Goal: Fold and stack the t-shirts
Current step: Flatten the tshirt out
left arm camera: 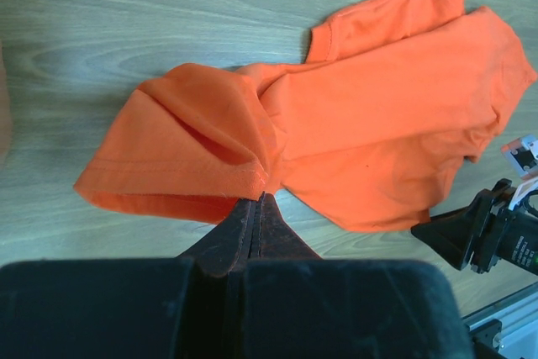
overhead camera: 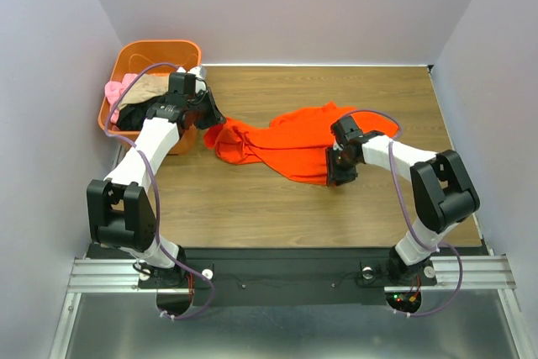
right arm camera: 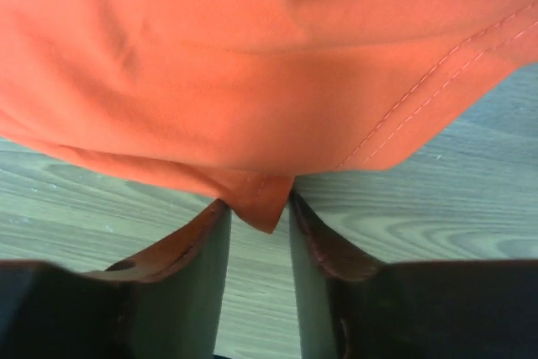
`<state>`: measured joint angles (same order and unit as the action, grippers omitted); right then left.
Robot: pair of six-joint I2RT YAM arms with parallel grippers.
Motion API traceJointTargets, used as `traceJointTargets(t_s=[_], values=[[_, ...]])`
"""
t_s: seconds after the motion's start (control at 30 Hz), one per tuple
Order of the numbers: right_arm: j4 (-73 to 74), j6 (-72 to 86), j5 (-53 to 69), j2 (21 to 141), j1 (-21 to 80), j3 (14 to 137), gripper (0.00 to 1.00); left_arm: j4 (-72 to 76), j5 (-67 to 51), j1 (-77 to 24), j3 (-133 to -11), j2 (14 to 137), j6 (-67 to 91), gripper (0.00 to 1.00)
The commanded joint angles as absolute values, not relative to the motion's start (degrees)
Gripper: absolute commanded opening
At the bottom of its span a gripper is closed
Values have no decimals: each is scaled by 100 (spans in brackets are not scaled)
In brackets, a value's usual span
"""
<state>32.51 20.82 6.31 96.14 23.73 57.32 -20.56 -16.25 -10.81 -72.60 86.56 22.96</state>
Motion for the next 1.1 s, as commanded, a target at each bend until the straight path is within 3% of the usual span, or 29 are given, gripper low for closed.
traceJointTargets(t_s=[0.0,0.13,0.27,0.47,0.73,0.93,1.07], values=[[2839,2048,554,9905,2452,5792,29,-1995,-1600,-1081,-7190,8464,2215,0],[2900,2074,536,9818,2452,5906,1,-2013,-1591,-1081,-7260,8490,2171,0],[3373,2109,177,9484,2400,6589,0,-2144,-1529,-1081,-7575,8508,1908,0],[4534,1820,-518,9114,1716,8874,0,-2504,-1222,-1063,-8532,8552,1451,0],[5115,1302,-1185,9509,888,11930,0,-2795,-1396,-1046,-10754,8982,1161,0],[5203,1169,-1634,9405,870,12893,0,-3120,-1730,-1055,-11951,9044,783,0],[5116,871,-1950,8940,870,13008,0,-3182,-2074,-1055,-11980,8711,528,0]])
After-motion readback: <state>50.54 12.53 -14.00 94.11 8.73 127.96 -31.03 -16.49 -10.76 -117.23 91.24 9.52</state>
